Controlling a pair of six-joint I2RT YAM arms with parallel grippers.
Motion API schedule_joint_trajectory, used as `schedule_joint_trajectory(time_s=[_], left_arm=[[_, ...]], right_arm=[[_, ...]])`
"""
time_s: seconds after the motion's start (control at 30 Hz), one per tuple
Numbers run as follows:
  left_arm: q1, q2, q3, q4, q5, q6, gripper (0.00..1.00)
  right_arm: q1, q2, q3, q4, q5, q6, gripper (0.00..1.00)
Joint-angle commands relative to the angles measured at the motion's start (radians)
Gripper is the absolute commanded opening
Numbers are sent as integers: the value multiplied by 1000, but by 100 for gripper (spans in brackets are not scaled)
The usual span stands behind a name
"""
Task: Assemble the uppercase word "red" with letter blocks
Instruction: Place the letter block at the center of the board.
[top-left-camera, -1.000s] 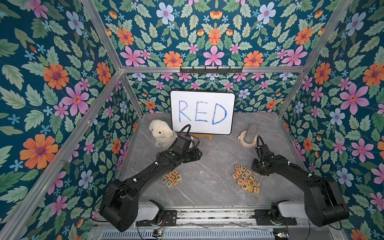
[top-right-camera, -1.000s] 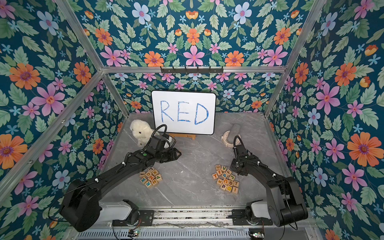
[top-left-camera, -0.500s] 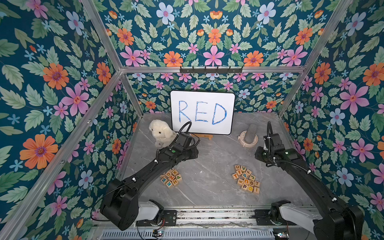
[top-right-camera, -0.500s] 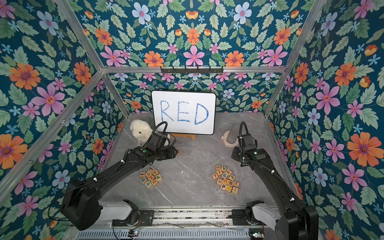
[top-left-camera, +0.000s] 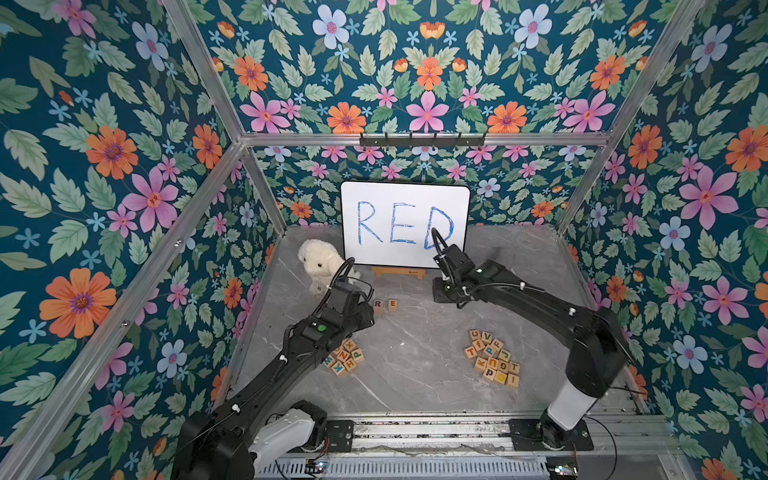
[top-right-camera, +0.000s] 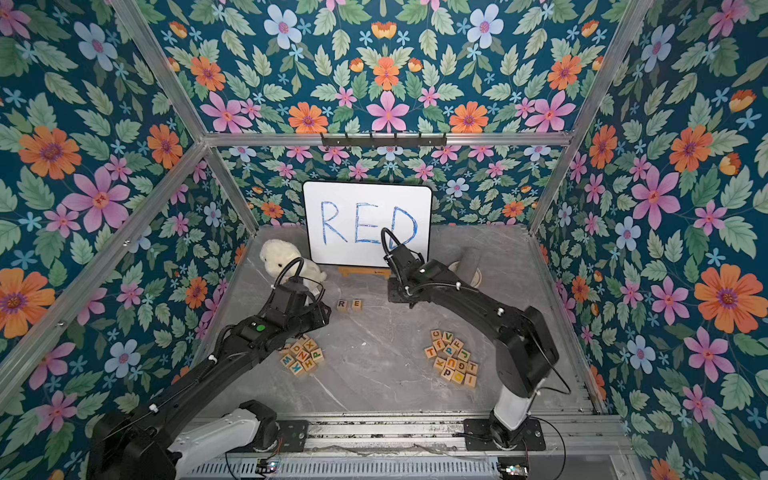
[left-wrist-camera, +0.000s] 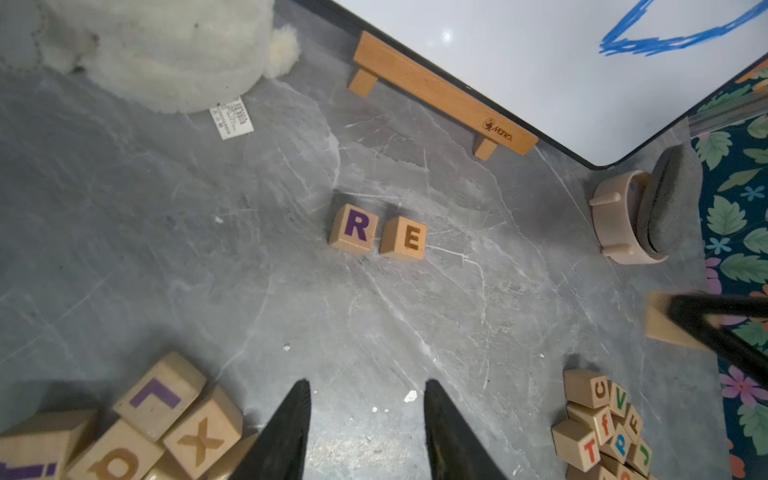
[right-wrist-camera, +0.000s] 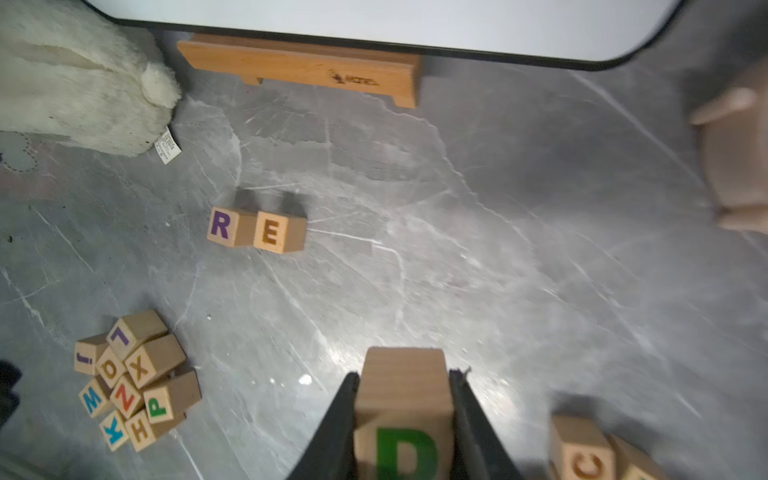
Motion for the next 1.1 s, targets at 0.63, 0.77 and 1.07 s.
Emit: schedule_joint_trajectory(time_s=[0.63, 0.77, 1.07], left_arm=[[1, -54, -48, -22, -32, -71, 47], [1, -54, -52, -22, -37, -71, 47], [1, -53, -45, -28, -44, -54, 47]], right_arm=[[66, 427, 340, -52, 24, 135, 26], [67, 446, 350, -73, 43, 135, 27], [67, 481, 376, -85, 28, 147, 29]])
